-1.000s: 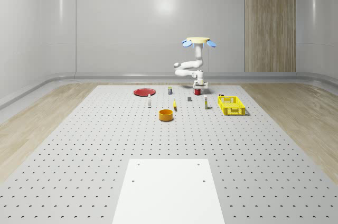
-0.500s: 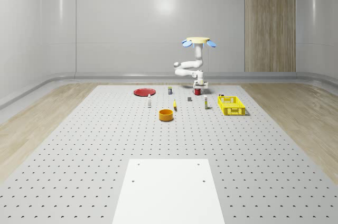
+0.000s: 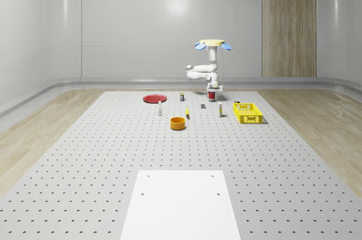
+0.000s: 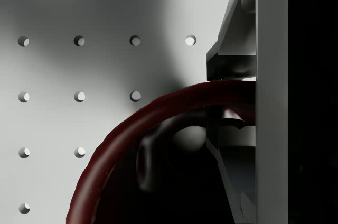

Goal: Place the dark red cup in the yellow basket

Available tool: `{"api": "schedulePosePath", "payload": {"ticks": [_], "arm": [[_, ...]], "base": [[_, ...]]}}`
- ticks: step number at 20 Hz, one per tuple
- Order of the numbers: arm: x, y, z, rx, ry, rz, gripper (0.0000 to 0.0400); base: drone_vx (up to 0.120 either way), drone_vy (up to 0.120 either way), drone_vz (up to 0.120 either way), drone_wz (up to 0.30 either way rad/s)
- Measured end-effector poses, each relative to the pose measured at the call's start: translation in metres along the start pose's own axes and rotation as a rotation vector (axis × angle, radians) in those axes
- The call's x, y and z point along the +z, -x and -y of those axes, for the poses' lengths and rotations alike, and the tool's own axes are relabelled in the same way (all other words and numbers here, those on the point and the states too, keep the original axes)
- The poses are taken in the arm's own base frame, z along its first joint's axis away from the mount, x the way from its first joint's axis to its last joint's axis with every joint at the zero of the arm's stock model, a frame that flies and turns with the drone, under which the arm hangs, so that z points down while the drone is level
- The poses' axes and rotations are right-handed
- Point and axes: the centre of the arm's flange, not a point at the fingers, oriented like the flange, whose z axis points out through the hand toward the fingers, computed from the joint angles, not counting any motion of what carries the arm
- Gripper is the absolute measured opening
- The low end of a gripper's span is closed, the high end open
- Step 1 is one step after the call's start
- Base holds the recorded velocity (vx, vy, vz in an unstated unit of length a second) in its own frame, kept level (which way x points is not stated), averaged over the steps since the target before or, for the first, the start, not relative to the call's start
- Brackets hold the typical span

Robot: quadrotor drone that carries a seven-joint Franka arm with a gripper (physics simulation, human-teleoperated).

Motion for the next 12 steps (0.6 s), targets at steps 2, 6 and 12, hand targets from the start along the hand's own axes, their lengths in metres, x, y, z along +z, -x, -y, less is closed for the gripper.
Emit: {"api": "schedulePosePath", "payload": {"ticks": [2, 6, 12], "arm": [[-0.006, 0.0, 0.0, -0.001, 0.0, 0.0, 0.0101], [-0.014, 0.0, 0.0, -0.003, 0.0, 0.001, 0.01], [-0.018, 0.0, 0.0, -0.004, -0.001, 0.001, 0.01]], "base": [[0.0, 0.0, 0.12, 0.0], [0.1, 0.1, 0.11, 0.0], [0.12, 0.12, 0.0, 0.0]]}}
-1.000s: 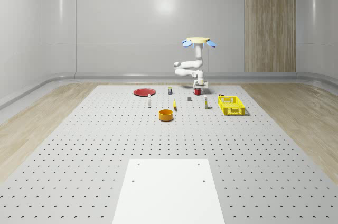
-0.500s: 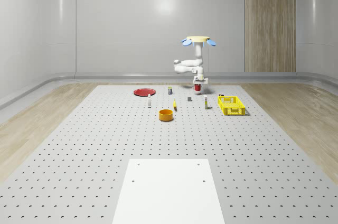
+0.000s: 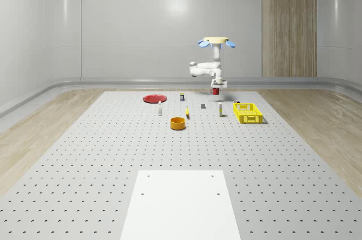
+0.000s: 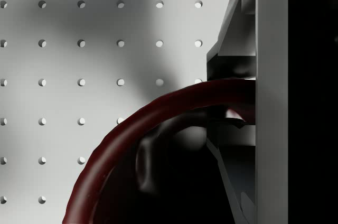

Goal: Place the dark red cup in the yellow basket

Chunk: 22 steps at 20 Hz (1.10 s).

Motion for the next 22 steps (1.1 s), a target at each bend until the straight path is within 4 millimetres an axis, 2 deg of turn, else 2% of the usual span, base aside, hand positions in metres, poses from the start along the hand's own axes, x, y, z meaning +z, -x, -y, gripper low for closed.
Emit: {"api": "schedulePosePath", "payload": {"ticks": [2, 8, 22], "arm": [[-0.0005, 0.0, 0.0, 0.0, 0.0, 0.0, 0.01], [-0.0012, 0.0, 0.0, 0.0, 0.0, 0.0, 0.01], [-0.0015, 0.0, 0.0, 0.0, 0.0, 0.0, 0.01]], "base": [[0.12, 0.12, 0.04, 0.0], [0.12, 0.12, 0.113, 0.0], [0.12, 0.12, 0.0, 0.0]]}}
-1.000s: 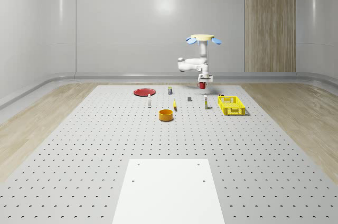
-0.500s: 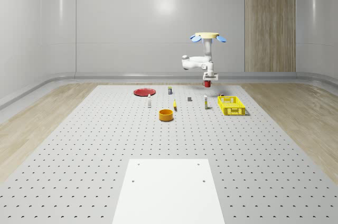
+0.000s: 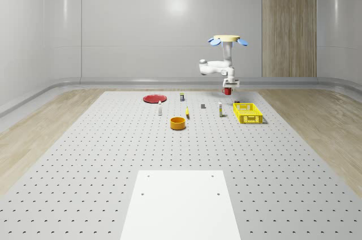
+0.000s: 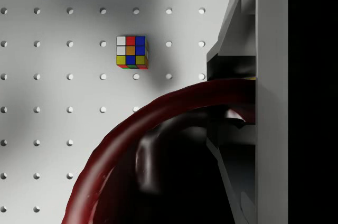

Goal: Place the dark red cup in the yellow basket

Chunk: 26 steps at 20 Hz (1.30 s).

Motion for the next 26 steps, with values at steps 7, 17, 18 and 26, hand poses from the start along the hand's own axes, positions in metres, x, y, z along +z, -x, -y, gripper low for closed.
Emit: {"api": "schedulePosePath", "payload": {"ticks": [7, 17, 18, 26], "arm": [[0.0, 0.0, 0.0, 0.0, 0.0, 0.0, 0.01], [0.0, 0.0, 0.0, 0.0, 0.0, 0.0, 0.01], [0.0, 0.0, 0.0, 0.0, 0.0, 0.0, 0.01], [0.0, 0.0, 0.0, 0.0, 0.0, 0.0, 0.01]], "base": [[0.12, 0.12, 0.0, 0.0], [0.12, 0.12, 0.0, 0.0], [0.12, 0.12, 0.0, 0.0], [0.12, 0.045, 0.0, 0.0]]}}
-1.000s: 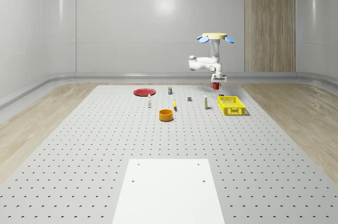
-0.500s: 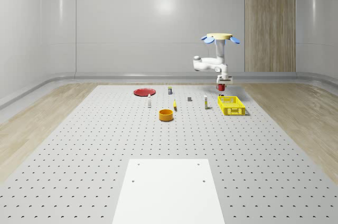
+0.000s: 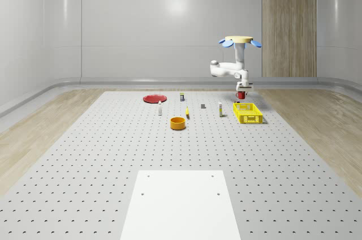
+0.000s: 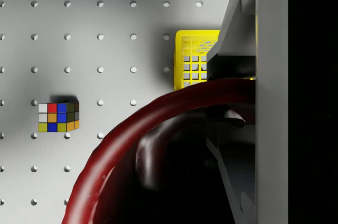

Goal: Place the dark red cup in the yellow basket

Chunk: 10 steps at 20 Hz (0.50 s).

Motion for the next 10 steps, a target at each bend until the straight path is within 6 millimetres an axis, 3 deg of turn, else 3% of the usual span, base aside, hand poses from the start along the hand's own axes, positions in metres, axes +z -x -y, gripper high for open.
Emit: {"api": "schedulePosePath", "payload": {"ticks": [10], "arm": [[0.0, 0.0, 0.0, 0.0, 0.0, 0.0, 0.01]], "base": [[0.12, 0.0, 0.0, 0.0]]}}
